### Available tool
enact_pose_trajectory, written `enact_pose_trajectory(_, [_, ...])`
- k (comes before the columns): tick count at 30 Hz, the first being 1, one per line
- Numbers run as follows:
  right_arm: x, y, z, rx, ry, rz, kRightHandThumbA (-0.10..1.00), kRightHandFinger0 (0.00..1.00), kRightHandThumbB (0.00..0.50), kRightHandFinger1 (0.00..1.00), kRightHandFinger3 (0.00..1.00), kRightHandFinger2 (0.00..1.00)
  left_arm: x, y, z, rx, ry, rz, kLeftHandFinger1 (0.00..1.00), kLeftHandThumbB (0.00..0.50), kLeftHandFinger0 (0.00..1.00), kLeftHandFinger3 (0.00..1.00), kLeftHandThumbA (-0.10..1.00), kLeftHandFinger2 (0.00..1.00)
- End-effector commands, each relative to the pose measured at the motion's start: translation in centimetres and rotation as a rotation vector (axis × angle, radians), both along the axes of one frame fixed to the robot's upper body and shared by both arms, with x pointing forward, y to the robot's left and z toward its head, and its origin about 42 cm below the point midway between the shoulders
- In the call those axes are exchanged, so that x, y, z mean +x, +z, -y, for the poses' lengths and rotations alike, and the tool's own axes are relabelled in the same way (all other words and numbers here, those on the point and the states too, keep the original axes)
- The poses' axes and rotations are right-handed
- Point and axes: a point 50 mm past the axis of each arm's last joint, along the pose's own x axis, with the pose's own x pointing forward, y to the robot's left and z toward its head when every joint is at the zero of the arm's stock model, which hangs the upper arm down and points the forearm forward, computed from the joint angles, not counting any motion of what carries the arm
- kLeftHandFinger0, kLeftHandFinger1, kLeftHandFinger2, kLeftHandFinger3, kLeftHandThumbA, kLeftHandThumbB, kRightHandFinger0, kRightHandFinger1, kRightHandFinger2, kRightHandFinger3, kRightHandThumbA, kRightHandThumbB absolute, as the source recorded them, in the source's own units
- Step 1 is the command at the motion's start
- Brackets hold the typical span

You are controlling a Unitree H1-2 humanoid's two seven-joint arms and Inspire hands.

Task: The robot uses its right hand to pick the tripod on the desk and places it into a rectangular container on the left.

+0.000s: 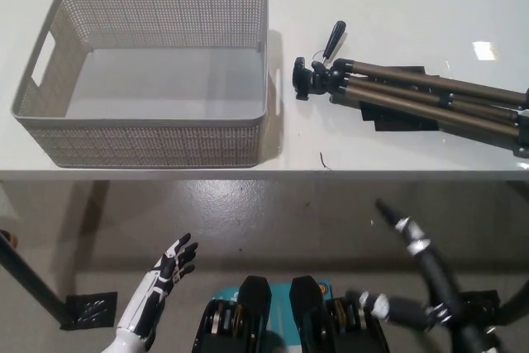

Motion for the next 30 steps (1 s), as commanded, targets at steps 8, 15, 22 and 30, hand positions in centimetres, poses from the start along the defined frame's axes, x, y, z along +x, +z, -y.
enact_pose_trajectory(8, [8.3, 24.7, 5.6, -0.408, -0.243, 0.419, 0.97, 1.00, 0.404, 1.00, 1.00, 1.00, 2.2, 3.5, 0.0, -0.010, -0.052, 0.155, 1.00, 0.500, 1.00, 1.00, 1.00, 1.00])
enact_pose_trajectory(15, [16.8, 33.2, 3.8, -0.679, -0.272, 0.268, 0.89, 1.00, 0.486, 1.00, 1.00, 1.00, 2.7, 3.6, 0.0, 0.000, -0.049, 0.160, 1.00, 0.500, 1.00, 1.00, 1.00, 1.00])
enact_pose_trajectory(22, [26.8, 33.6, 1.0, -0.771, -0.294, 0.093, 0.94, 1.00, 0.500, 1.00, 1.00, 1.00, 2.3, 3.2, -0.2, -0.010, -0.033, 0.157, 1.00, 0.500, 1.00, 1.00, 1.00, 1.00])
enact_pose_trajectory(30, [31.8, 31.0, -0.3, -0.664, -0.234, -0.173, 1.00, 1.00, 0.486, 1.00, 1.00, 1.00, 2.2, 2.8, -0.2, -0.014, -0.023, 0.147, 1.00, 0.500, 1.00, 1.00, 1.00, 1.00])
